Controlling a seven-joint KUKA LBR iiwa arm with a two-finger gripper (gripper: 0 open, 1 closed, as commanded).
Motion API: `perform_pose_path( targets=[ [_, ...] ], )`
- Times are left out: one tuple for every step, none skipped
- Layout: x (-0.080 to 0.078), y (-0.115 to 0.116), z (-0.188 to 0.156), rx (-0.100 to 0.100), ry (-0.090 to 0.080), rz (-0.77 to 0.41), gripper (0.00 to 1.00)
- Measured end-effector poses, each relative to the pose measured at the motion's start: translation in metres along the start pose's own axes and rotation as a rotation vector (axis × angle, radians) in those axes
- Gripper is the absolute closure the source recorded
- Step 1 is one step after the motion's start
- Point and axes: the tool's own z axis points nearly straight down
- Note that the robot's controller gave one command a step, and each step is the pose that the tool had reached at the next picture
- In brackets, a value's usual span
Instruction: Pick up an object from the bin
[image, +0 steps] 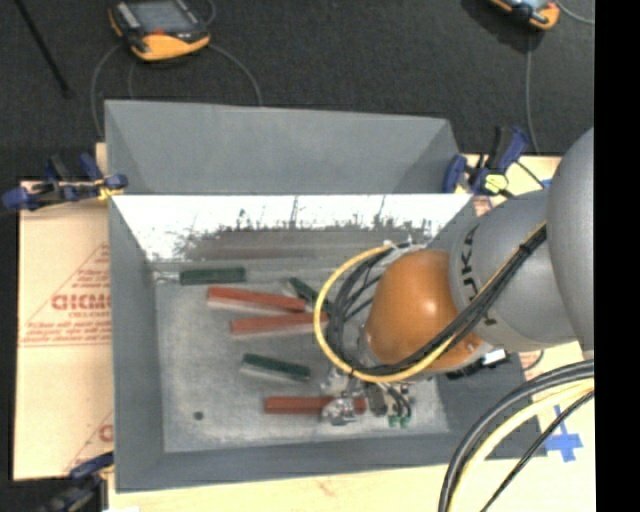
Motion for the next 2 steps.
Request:
perform_pose_path(
  targets=[
    [-0.005,0.011,-0.035,0.003,0.008,-0.006,1.0],
    [-0.006,0.014,-0.065,0.003,0.003,-0.006,1.0]
  ],
)
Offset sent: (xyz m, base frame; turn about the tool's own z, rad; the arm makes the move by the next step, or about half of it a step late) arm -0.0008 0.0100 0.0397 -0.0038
